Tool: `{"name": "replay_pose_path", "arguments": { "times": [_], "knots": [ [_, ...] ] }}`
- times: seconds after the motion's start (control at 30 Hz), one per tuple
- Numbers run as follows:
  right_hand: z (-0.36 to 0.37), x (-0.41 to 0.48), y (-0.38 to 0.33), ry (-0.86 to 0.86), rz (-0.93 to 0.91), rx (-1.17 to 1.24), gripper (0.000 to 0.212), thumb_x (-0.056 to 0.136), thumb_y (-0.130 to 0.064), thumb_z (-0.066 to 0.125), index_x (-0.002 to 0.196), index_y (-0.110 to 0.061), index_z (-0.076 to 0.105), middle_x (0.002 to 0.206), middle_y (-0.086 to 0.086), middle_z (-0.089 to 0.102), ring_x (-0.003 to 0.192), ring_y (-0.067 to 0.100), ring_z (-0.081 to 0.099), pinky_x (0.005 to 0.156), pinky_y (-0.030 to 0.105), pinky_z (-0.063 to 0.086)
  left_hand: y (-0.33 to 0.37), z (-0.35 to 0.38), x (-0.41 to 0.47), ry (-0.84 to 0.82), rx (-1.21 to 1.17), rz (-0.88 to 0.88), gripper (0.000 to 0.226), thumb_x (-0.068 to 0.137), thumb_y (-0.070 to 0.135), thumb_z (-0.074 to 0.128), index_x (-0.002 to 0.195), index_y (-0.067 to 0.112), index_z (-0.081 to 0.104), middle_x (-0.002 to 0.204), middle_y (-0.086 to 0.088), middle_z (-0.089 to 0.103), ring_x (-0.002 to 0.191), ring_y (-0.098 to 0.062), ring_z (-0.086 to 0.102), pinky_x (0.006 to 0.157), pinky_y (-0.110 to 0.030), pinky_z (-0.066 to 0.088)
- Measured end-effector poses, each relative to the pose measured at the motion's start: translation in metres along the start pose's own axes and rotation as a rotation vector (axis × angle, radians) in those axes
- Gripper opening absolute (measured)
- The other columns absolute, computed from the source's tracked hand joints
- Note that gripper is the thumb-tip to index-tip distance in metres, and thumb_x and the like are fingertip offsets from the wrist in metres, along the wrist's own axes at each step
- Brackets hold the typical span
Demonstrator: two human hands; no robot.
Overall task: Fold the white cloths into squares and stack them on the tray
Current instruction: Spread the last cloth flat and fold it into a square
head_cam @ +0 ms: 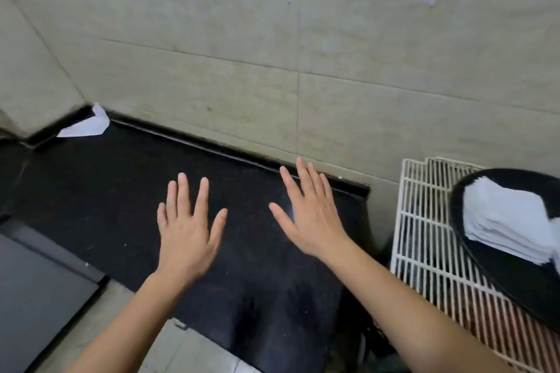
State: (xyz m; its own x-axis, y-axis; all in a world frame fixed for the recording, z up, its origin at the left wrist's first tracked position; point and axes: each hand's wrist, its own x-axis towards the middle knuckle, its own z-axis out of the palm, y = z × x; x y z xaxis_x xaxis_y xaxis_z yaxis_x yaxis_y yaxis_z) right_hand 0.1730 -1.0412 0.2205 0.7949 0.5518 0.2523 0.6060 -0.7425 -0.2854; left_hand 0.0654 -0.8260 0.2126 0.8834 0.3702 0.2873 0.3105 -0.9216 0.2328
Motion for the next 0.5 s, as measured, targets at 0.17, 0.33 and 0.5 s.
{"name": "replay_pose_path", "arguments": {
  "times": [0.17, 0.33, 0.5],
  "knots": [
    [0.040, 0.047, -0.108, -0.001, -0.099, 0.020, 0.073, 0.101, -0.058, 0.032, 0.160, -0.024, 0.005, 0.167, 0.008, -0.009, 0.154, 0.025, -0.009, 0.124, 0.042, -0.005, -0.119, -0.032, -0.003, 0.048, -0.009, -0.090, 0.073, 0.095, 0.061, 0.019, 0.157, 0.023, 0.018, 0.165, -0.012, -0.001, 0.152, -0.029, -0.004, 0.118, -0.058, 0.014],
    [0.110, 0.112, -0.253, -0.016, -0.190, 0.037, 0.073, 0.101, -0.057, 0.035, 0.160, -0.022, 0.009, 0.167, 0.008, -0.006, 0.154, 0.025, -0.006, 0.125, 0.044, 0.001, -0.279, -0.077, -0.007, 0.061, 0.017, -0.149, 0.073, 0.095, 0.062, 0.017, 0.157, 0.023, 0.015, 0.165, -0.011, -0.002, 0.152, -0.028, -0.006, 0.118, -0.056, 0.012],
    [0.159, 0.157, -0.370, -0.078, -0.271, 0.038, 0.072, 0.101, -0.056, 0.034, 0.160, -0.022, 0.010, 0.167, 0.009, -0.005, 0.154, 0.027, -0.003, 0.125, 0.044, 0.002, -0.405, -0.121, -0.008, 0.063, 0.097, -0.207, 0.072, 0.096, 0.061, 0.019, 0.158, 0.023, 0.013, 0.165, -0.010, -0.003, 0.152, -0.027, -0.006, 0.119, -0.054, 0.014]
  ]
}}
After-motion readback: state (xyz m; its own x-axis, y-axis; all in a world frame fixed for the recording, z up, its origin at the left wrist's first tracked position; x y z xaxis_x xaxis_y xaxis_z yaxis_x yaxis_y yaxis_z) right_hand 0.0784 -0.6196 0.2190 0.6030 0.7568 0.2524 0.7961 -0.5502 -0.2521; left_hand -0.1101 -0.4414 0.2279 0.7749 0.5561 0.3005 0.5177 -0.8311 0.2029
